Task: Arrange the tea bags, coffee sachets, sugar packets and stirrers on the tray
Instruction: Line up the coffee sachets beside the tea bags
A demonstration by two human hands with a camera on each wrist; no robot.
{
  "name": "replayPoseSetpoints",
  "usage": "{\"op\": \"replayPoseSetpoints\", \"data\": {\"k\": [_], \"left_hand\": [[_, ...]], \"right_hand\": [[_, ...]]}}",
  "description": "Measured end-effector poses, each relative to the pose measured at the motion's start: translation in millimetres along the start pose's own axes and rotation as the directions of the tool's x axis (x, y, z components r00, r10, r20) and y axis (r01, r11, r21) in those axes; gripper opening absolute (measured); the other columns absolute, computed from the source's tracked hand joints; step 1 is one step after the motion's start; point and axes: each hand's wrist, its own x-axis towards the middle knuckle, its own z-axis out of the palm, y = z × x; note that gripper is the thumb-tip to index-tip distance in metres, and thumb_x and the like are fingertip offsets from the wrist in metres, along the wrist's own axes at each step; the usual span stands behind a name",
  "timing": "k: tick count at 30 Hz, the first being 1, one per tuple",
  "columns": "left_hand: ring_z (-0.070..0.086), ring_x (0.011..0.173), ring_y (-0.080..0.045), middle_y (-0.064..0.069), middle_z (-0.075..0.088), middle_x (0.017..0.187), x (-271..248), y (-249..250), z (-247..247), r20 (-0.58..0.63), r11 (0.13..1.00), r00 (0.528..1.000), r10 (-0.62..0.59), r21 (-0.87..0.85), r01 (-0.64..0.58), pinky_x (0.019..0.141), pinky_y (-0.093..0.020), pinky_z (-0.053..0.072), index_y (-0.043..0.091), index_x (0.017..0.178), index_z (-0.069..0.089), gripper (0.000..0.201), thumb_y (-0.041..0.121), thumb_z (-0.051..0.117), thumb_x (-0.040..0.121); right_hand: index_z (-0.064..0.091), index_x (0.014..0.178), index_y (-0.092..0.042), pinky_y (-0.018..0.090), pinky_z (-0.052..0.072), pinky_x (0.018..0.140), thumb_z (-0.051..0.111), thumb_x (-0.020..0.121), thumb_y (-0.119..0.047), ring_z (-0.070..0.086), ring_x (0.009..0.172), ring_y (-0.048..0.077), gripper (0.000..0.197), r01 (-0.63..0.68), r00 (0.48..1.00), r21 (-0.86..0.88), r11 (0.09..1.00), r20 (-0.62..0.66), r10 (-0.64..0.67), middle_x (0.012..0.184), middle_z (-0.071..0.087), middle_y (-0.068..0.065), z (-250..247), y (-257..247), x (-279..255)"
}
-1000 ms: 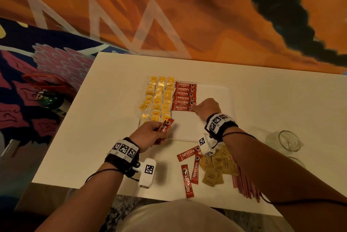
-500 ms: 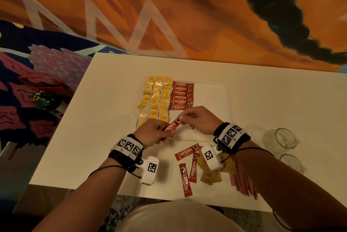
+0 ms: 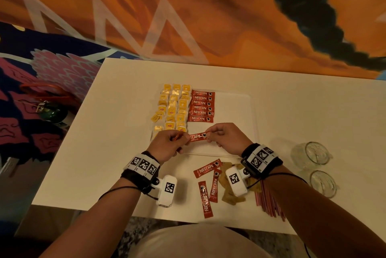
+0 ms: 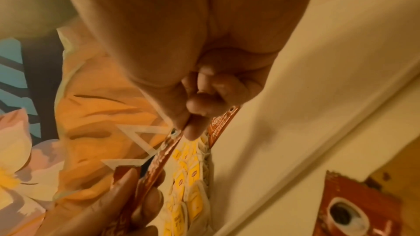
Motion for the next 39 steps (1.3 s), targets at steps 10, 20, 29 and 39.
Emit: {"op": "replayPoseSetpoints", "data": {"k": [10, 20, 29, 39], "left_hand": [[0.059, 0.059, -0.015, -0.01, 0.072, 0.086, -2, -1, -6, -0.01, 0.973, 0.982, -0.189, -0.136, 0.186, 0.048, -0.02, 0.042, -0.003, 0.104, 0.068, 0.02, 0.011, 0.058, 0.096], [0.075, 0.076, -0.021, -0.011, 0.072, 0.113, -16, -2, -7, 0.128, 0.969, 0.981, -0.148, -0.179, 0.169, 0.063, -0.028, 0.06, 0.0, 0.119, 0.06, 0.021, 0.005, 0.05, 0.101], [0.073, 0.067, -0.018, -0.011, 0.076, 0.098, -20, -5, -12, 0.086, 0.98, 0.984, -0.155, -0.115, 0.164, 0.059, -0.025, 0.057, -0.001, 0.107, 0.069, 0.019, 0.013, 0.058, 0.099], [0.066, 0.058, -0.012, -0.005, 0.077, 0.088, -17, -7, -13, 0.069, 0.995, 0.992, -0.101, 0.0, 0.102, 0.056, -0.024, 0.055, -0.003, 0.101, 0.072, 0.021, 0.015, 0.063, 0.097]], "right_hand": [[0.074, 0.099, -0.01, 0.016, 0.047, 0.065, 0.069, 0.093, -0.014, 0.067, 0.074, 0.01, 0.008, -0.096, 0.961, -0.024, 0.995, -0.264, 0.086, 0.083, 0.074, 0.001, -3, 21, 36], [0.079, 0.076, -0.016, 0.019, 0.046, 0.062, 0.073, 0.085, -0.016, 0.069, 0.084, 0.016, 0.011, -0.226, 0.943, -0.151, 0.962, -0.281, 0.178, 0.087, 0.076, -0.002, 6, 18, 50], [0.078, 0.076, -0.016, 0.018, 0.042, 0.054, 0.073, 0.084, -0.014, 0.065, 0.074, 0.012, 0.01, -0.285, 0.92, -0.18, 0.941, -0.328, 0.216, 0.085, 0.075, 0.001, 5, 9, 54], [0.077, 0.079, -0.019, 0.026, 0.052, 0.064, 0.068, 0.092, -0.043, 0.069, 0.074, 0.015, 0.029, -0.286, 0.919, -0.261, 0.922, -0.349, 0.186, 0.08, 0.075, -0.002, 2, 8, 50]]}}
